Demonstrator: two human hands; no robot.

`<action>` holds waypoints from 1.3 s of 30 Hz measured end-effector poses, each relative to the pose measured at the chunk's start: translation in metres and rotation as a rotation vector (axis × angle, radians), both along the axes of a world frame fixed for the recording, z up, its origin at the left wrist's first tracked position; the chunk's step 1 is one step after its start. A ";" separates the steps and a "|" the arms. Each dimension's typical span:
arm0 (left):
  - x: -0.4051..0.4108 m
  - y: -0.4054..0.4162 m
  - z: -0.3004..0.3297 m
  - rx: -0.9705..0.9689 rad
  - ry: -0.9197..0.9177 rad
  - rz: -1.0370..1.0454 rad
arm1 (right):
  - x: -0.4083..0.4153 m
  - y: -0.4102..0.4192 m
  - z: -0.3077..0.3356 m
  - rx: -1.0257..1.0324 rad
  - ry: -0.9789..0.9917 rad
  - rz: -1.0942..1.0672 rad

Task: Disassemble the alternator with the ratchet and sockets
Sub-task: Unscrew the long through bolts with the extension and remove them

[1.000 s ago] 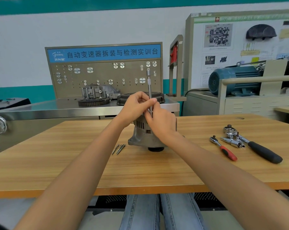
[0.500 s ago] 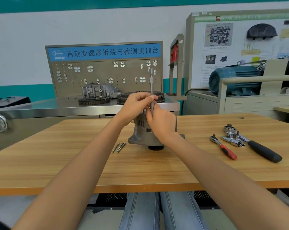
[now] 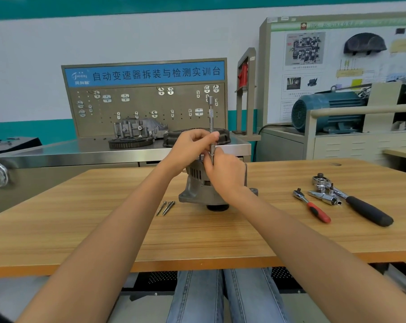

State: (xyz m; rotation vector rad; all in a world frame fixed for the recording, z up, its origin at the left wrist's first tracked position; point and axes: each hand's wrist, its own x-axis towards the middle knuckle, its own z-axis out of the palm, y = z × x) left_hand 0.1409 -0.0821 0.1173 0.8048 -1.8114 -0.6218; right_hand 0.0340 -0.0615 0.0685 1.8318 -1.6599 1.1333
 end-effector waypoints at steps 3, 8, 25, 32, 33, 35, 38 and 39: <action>0.004 0.001 0.001 -0.010 -0.011 -0.034 | 0.000 0.001 0.001 0.002 -0.007 -0.003; 0.000 -0.002 0.000 0.003 0.020 0.038 | 0.001 0.002 0.001 0.008 -0.030 0.020; 0.003 0.002 0.001 -0.004 -0.050 -0.008 | 0.003 0.002 0.001 0.005 0.024 -0.016; 0.003 0.001 -0.001 -0.009 -0.032 0.013 | 0.002 0.002 0.001 0.024 -0.065 0.070; 0.002 0.001 -0.001 -0.006 -0.016 0.022 | 0.001 0.002 0.001 0.024 -0.078 0.083; 0.000 0.000 0.000 -0.008 0.010 0.040 | -0.001 0.002 0.000 0.013 -0.079 0.098; 0.000 -0.001 -0.001 -0.008 0.026 0.048 | -0.001 0.003 0.000 0.007 -0.046 0.102; -0.001 -0.002 -0.001 -0.010 0.027 0.050 | -0.001 0.003 0.000 0.008 -0.039 0.103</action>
